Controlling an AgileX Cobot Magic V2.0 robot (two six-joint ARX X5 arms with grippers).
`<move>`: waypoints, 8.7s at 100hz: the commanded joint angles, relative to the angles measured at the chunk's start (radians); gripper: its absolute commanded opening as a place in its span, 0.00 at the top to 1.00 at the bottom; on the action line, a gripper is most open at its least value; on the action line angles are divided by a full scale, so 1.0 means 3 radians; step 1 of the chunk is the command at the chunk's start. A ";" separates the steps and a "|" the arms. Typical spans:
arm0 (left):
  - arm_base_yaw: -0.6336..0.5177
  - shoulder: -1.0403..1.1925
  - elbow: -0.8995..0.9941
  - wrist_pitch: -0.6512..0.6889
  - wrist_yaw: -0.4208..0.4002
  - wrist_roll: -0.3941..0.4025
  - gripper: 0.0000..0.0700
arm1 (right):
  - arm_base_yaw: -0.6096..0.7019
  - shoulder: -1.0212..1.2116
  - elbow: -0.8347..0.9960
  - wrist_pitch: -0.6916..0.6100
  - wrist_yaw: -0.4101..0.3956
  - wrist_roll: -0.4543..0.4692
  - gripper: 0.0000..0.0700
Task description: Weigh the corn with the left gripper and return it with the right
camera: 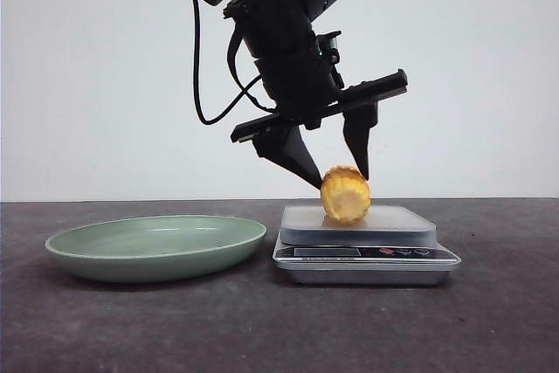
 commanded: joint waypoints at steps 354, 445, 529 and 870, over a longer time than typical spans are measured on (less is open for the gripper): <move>0.0327 -0.5461 -0.0828 -0.3618 -0.1787 -0.0053 0.33 | 0.1607 0.2560 0.0264 0.1326 0.0689 0.0707 1.00; 0.0327 -0.5461 -0.0827 -0.3611 -0.1787 -0.0104 0.33 | 0.2574 0.3820 0.1223 0.1451 0.1255 0.1278 1.00; 0.0327 -0.5461 -0.0827 -0.3614 -0.1787 -0.0089 0.33 | 0.2608 0.4068 0.1269 0.1451 0.1321 0.1478 0.28; 0.2354 -0.6469 -0.3933 0.0207 -0.0351 0.0793 0.98 | 0.1292 -0.1096 0.0860 -0.1647 0.1317 0.0024 0.99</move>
